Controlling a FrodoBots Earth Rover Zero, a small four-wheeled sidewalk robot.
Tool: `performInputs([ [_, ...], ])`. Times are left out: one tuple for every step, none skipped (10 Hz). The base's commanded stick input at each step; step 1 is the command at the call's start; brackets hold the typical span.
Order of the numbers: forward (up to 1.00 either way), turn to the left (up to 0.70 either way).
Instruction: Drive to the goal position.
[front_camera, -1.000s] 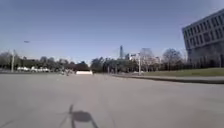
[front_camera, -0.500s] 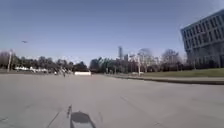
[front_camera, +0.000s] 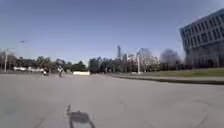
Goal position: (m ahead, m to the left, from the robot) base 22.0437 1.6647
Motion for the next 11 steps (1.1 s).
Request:
performInputs([
  [1.00,0.37],
  [1.00,0.10],
  [1.00,0.43],
  [1.00,0.43],
  [1.00,0.43],
  [1.00,0.43],
  [1.00,0.43],
  [1.00,0.43],
  [1.00,0.43],
  [1.00,0.43],
  [1.00,0.35],
])
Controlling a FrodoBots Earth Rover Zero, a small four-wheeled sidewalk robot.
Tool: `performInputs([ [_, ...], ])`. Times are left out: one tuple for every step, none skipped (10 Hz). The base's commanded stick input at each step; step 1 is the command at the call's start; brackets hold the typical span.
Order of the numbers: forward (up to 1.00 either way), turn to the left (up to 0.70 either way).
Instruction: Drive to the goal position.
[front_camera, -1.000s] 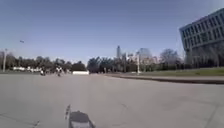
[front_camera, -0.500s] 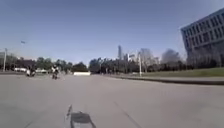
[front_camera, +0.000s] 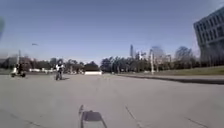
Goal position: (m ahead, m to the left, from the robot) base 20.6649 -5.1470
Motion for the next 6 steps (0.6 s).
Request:
performInputs([
  [1.00,0.08],
  [1.00,0.41],
  [1.00,0.22],
  [1.00,0.04],
  [1.00,0.03],
  [1.00,0.03],
])
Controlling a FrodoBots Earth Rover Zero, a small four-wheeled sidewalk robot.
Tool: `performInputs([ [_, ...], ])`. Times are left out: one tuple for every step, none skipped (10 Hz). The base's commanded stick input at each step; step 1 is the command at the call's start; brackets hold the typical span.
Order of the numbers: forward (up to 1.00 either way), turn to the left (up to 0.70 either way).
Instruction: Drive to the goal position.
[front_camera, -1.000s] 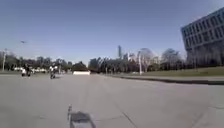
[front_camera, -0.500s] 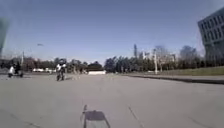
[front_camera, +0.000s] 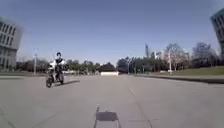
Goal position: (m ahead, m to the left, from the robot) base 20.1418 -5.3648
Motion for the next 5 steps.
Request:
performInputs([
  [1.00,0.03],
  [1.00,0.03],
  [1.00,-0.35],
  [1.00,-0.16],
  [1.00,0.03],
])
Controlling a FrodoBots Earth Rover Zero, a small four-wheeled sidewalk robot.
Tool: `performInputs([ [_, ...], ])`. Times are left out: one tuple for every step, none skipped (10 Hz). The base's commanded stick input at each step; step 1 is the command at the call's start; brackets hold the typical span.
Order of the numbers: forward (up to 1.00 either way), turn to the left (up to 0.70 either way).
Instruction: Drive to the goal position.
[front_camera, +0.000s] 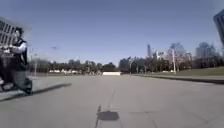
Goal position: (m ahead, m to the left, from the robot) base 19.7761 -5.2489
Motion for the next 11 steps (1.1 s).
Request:
performInputs([
  [1.00,-0.13],
  [1.00,-0.19],
  [1.00,-0.07],
  [1.00,0.03],
  [1.00,0.03],
  [1.00,0.03],
  [1.00,0.03],
  [1.00,0.03],
  [1.00,0.03],
  [1.00,0.03],
  [1.00,0.03],
])
